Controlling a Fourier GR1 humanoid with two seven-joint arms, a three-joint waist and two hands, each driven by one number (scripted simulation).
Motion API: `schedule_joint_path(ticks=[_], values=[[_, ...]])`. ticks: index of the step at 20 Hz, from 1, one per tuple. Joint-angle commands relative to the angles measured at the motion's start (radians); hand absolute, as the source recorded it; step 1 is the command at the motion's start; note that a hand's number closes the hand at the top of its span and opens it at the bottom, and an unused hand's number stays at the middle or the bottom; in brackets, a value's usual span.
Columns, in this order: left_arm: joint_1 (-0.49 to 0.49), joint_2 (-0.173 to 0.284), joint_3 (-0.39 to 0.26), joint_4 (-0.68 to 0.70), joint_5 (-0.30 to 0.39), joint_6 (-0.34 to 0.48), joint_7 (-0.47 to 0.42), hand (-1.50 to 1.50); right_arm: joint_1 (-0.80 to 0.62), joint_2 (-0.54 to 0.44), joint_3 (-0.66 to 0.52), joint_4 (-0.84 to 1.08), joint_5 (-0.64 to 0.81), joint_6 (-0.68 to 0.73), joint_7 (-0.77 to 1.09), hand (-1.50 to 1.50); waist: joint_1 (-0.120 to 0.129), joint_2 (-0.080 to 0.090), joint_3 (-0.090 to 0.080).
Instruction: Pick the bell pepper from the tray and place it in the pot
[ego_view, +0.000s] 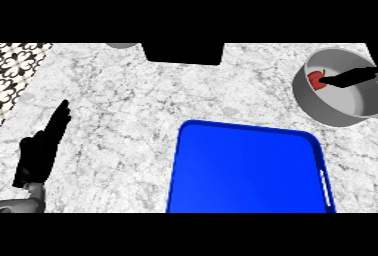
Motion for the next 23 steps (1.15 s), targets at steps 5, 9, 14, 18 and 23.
schedule_joint_path(ticks=[5,9,14,18,23], values=[[0.008,0.039,0.048,-0.018,0.03,-0.024,0.023,0.0,-0.071,0.006,-0.221,0.027,-0.23,0.125,-0.088,-1.5,-0.011,-0.01,0.001],[0.016,0.008,0.026,0.009,0.016,-0.019,-0.007,0.0,-0.056,-0.066,-0.28,0.063,-0.291,0.242,-0.087,-1.5,-0.022,-0.006,0.0],[0.009,0.006,0.026,-0.02,0.003,-0.01,0.008,0.0,-0.055,-0.151,-0.273,0.084,-0.288,0.399,-0.036,-1.5,-0.015,-0.005,0.0],[0.04,0.003,0.019,-0.042,-0.013,-0.002,0.023,0.0,0.056,-0.201,-0.289,0.093,-0.311,0.533,-0.117,-1.5,-0.027,-0.009,0.001],[0.026,0.014,0.039,-0.028,0.004,-0.022,0.021,0.0,0.106,-0.281,-0.332,0.086,-0.36,0.61,-0.109,-1.5,-0.031,-0.008,0.002]])
